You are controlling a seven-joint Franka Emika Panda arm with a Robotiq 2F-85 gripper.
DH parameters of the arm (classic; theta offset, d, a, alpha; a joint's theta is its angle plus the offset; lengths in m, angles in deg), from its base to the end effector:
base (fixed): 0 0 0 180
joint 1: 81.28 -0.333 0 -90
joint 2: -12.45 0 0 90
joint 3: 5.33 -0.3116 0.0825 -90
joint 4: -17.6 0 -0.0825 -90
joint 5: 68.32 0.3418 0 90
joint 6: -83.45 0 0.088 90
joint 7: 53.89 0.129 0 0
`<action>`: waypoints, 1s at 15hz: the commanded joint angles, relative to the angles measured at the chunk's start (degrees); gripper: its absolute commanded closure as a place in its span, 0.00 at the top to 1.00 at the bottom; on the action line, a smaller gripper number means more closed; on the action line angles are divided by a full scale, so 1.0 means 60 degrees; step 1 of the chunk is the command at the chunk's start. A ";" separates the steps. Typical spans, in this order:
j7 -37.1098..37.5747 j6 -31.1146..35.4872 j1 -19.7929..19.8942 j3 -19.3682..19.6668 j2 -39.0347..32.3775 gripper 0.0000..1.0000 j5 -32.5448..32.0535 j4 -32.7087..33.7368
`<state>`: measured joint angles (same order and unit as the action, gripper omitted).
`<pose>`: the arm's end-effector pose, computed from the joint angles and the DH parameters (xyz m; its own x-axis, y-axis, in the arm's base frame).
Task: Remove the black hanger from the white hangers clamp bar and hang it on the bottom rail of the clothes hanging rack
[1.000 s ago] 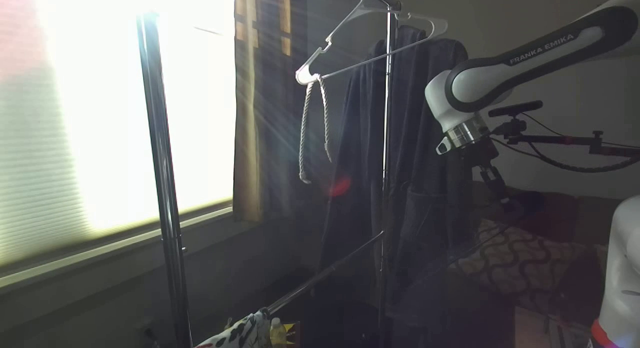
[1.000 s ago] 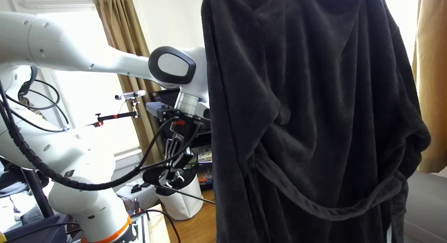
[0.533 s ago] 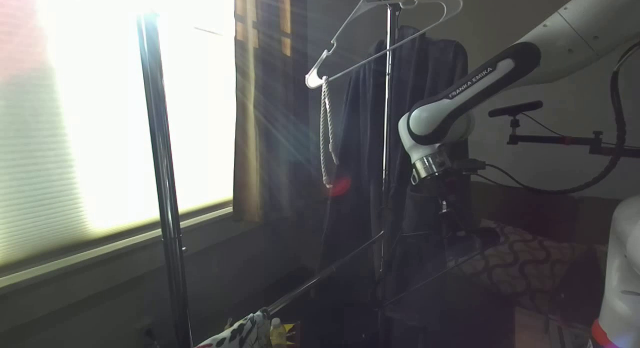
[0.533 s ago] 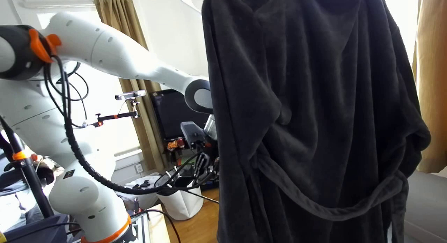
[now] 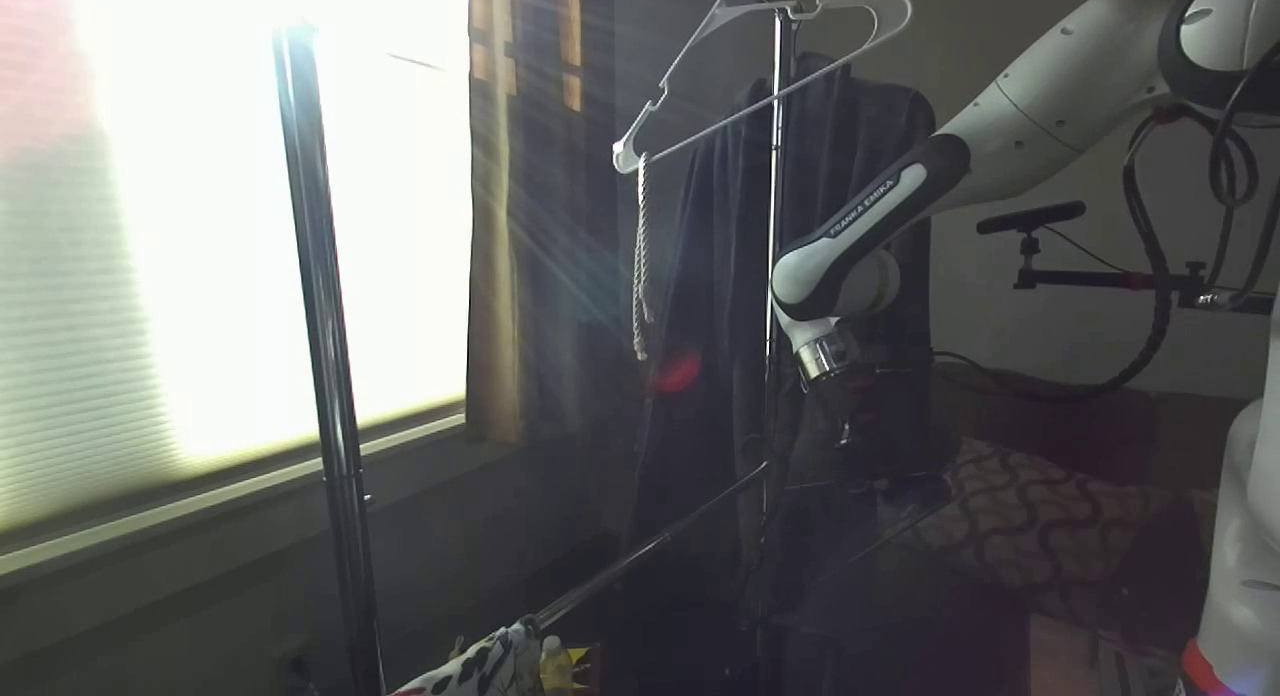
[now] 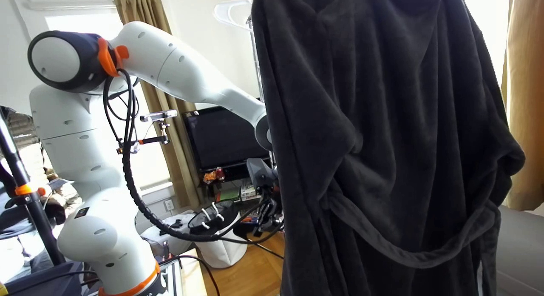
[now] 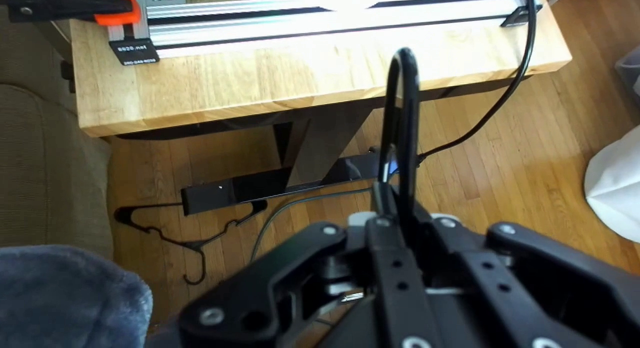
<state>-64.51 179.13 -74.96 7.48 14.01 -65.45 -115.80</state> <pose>0.3598 -0.1184 0.3240 0.8150 -0.0893 -0.5726 -0.2122 -0.9654 -0.1514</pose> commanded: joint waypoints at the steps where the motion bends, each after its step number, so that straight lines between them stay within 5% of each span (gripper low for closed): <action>1: 0.0390 0.0659 0.0178 -0.0242 -0.0240 0.01 -0.0032 0.0232; 7: 0.1563 0.1056 0.0120 -0.0407 -0.1417 0.01 -0.1004 0.0908; 15: 0.1490 0.1060 0.0106 -0.0562 -0.2440 0.01 -0.1952 0.1449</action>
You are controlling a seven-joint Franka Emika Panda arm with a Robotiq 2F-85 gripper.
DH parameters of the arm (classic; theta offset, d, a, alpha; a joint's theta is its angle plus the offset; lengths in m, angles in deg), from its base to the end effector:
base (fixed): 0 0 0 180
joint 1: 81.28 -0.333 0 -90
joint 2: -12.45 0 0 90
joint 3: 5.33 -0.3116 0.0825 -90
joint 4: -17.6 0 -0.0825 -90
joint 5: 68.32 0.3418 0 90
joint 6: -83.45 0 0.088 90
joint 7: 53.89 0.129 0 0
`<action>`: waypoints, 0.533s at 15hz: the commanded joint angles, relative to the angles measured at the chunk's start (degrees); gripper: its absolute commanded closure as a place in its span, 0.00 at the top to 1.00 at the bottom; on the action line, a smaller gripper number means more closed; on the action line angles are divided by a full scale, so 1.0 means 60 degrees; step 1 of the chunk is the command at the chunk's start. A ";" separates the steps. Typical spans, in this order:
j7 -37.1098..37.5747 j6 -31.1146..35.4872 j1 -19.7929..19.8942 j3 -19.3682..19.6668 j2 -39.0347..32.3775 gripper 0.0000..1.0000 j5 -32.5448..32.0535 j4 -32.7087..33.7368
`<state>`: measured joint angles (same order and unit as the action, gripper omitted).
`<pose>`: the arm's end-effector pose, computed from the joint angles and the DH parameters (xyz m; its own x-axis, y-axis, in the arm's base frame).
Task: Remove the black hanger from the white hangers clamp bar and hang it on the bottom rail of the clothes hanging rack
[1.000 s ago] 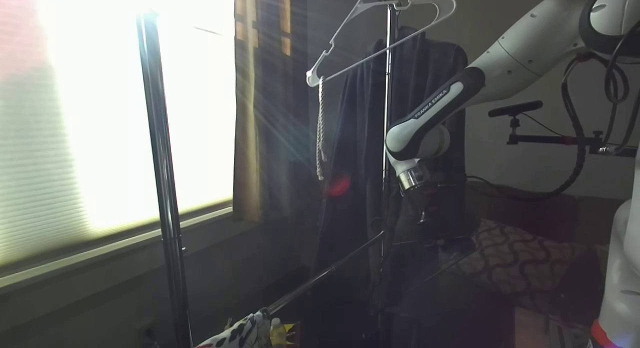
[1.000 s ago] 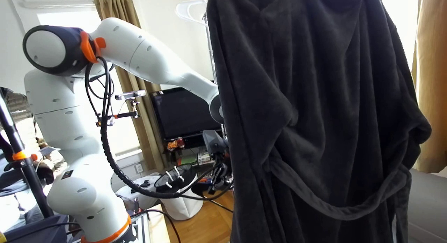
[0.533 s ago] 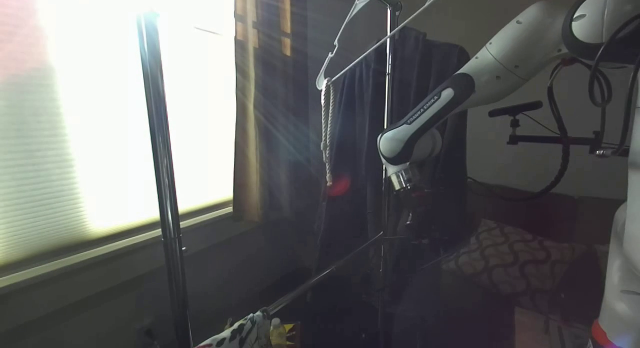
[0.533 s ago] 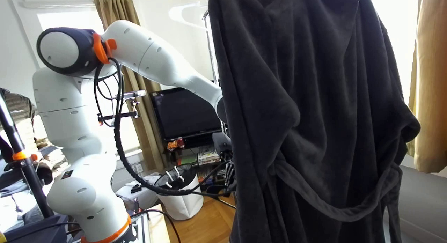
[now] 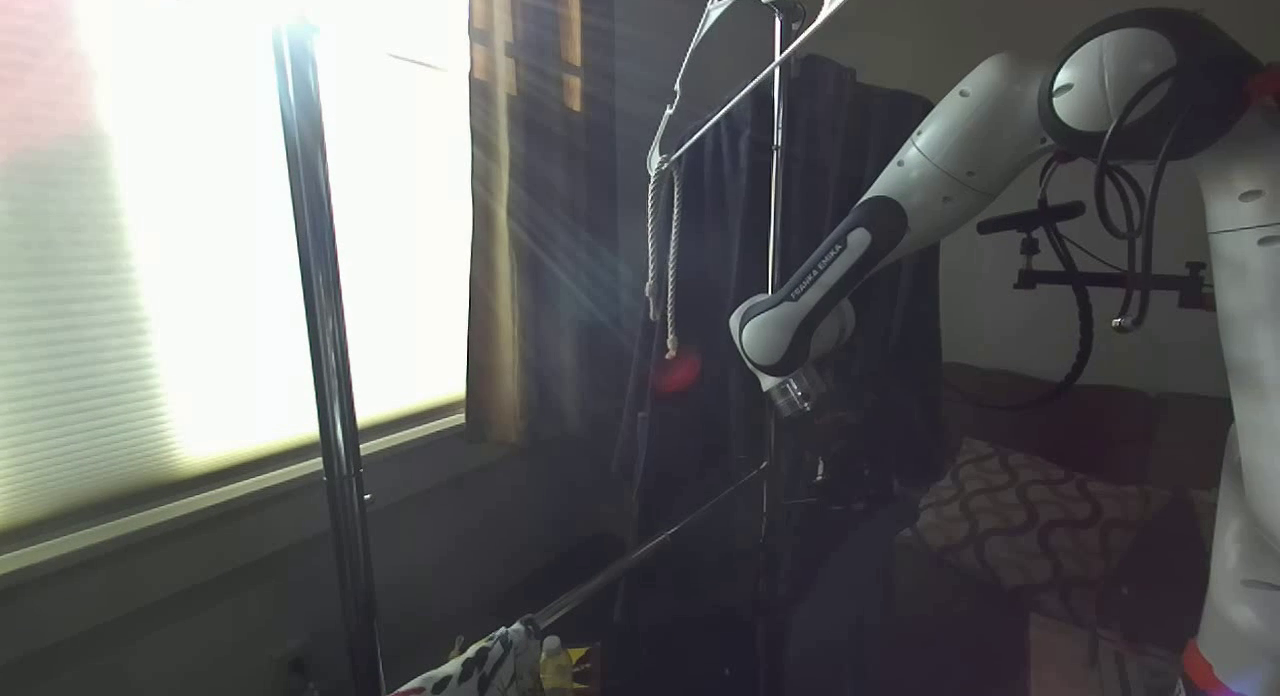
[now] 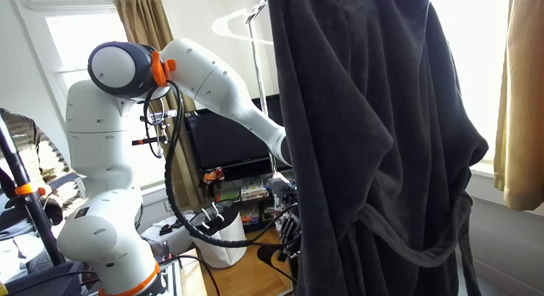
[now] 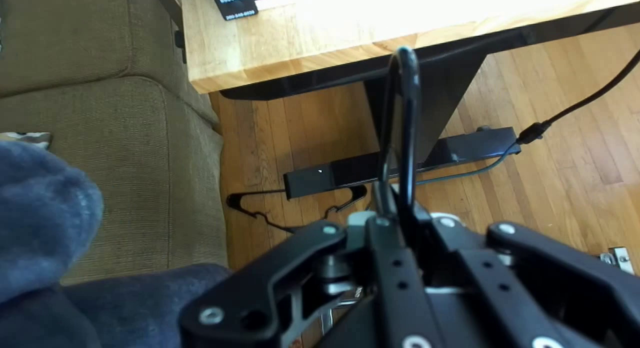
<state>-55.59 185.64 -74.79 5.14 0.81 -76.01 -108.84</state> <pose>0.4069 -0.1400 0.2689 0.7835 -0.1981 -0.5890 -0.1662 -0.9801 0.1086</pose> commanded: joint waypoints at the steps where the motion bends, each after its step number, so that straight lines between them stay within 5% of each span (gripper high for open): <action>1: 0.0016 -0.0087 0.0074 -0.0193 -0.0318 0.01 -0.0207 0.0369; 3: -0.0119 -0.0610 0.0084 -0.0250 -0.0447 0.31 -0.0150 0.0563; 6: -0.0255 -0.1398 0.0077 -0.0267 0.0152 0.54 -0.0298 0.0326; 8: -0.1378 -0.1542 0.0175 -0.0289 0.1763 0.69 -0.0540 -0.0618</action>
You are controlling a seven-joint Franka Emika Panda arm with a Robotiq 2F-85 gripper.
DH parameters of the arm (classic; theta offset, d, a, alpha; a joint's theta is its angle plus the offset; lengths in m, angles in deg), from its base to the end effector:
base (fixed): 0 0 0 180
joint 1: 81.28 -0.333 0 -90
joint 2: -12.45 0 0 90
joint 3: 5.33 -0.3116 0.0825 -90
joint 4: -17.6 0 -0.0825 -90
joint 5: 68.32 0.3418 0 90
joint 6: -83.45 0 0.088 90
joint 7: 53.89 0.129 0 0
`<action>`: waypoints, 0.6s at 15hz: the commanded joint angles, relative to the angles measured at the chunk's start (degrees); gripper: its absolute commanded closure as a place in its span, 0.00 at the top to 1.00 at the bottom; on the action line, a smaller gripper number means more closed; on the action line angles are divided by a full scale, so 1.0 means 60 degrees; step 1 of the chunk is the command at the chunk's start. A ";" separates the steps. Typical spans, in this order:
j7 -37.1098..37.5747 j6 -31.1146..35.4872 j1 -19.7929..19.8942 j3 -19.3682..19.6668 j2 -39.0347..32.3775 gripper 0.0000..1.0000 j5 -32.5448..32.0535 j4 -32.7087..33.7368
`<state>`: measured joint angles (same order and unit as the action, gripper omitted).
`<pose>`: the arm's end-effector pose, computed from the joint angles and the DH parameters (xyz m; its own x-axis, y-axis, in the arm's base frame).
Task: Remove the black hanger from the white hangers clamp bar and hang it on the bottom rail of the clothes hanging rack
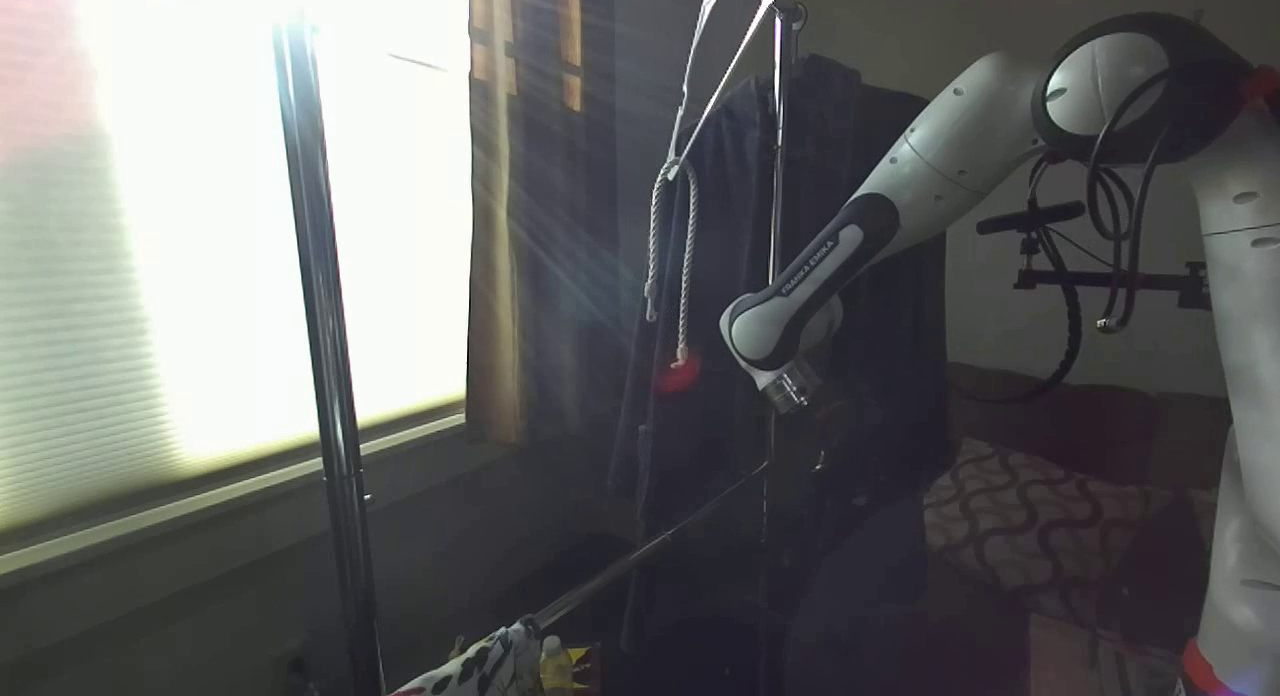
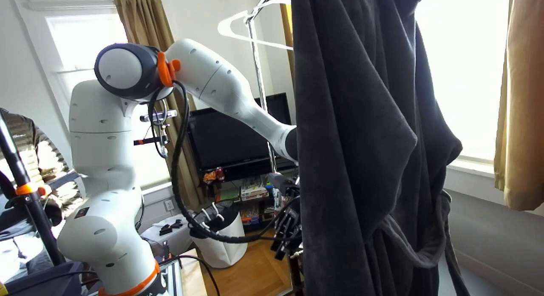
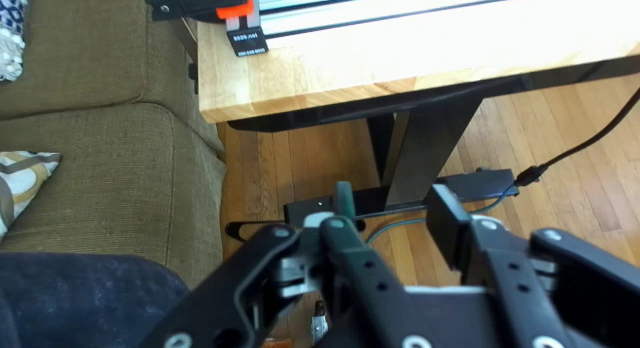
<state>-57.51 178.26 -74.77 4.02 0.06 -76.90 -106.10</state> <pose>0.4049 -0.1342 0.2784 0.7308 -0.1509 -0.6657 -0.1164 -0.9885 0.0963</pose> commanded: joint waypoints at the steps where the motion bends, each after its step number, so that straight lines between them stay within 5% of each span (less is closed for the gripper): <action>1: -0.1535 -0.0278 0.0196 -0.0138 0.2199 0.76 -0.0294 -0.1130; 4: -0.2493 -0.0046 0.0026 -0.0241 0.3225 0.98 0.0460 -0.1651; 8: -0.3724 0.0135 -0.0371 -0.0424 0.4619 1.00 0.1299 -0.2486; 9: -0.3190 -0.0282 -0.0240 -0.0334 0.3708 1.00 0.1058 -0.1649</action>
